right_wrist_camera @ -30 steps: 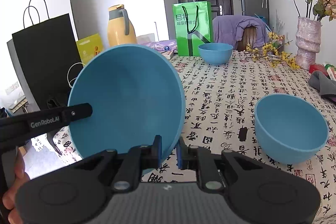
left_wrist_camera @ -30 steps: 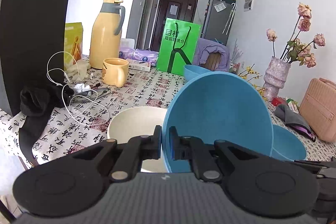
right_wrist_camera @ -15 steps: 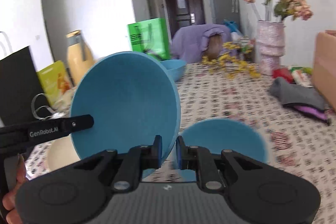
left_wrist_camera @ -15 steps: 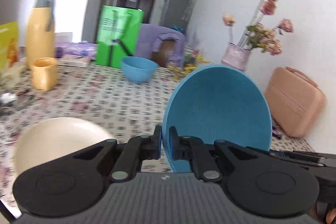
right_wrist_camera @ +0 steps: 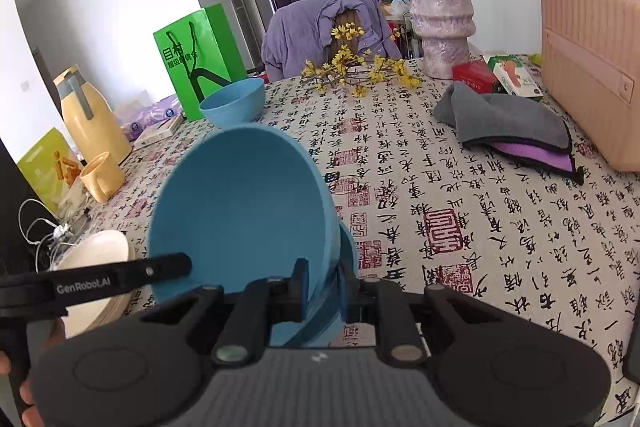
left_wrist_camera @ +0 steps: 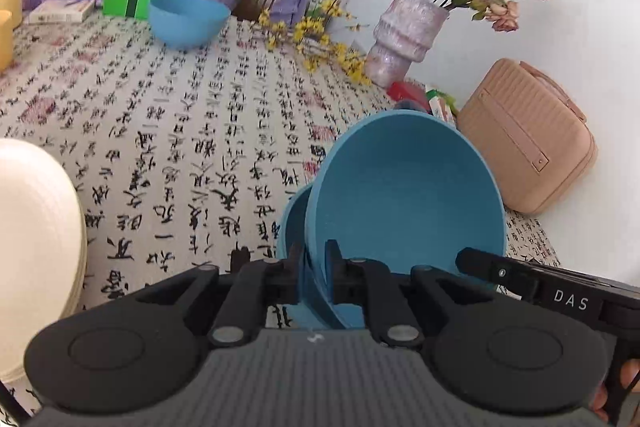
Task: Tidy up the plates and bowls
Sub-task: 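Carry the held bowl with both grippers over the placed blue bowl, then lower the bowl into the placed bowl and open both grippers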
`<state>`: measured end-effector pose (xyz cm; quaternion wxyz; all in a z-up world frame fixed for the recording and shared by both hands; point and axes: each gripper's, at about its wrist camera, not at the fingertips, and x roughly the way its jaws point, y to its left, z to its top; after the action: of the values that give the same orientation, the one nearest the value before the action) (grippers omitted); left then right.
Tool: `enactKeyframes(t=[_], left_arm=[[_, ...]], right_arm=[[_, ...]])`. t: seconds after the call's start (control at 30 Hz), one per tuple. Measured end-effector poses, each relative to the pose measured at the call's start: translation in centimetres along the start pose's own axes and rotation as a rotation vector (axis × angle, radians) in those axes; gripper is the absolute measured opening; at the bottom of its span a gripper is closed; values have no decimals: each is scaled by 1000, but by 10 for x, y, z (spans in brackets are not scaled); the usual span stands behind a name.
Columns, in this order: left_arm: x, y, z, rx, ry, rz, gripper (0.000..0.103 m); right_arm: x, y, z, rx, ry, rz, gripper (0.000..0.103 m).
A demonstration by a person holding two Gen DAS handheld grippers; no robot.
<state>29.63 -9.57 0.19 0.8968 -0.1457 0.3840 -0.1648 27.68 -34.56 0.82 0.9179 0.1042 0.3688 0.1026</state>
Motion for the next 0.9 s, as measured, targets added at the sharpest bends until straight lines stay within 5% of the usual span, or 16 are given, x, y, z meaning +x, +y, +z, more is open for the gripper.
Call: enactKeyframes(t=[0.57,0.9], left_arm=[[-5,1,3,-32,0,-22,21],[-22,-4,1,55,-47,-28,24]], right_arm=[[6,-8,2,44,23,44,27],[2,-5,-3,-4,35,24,31]])
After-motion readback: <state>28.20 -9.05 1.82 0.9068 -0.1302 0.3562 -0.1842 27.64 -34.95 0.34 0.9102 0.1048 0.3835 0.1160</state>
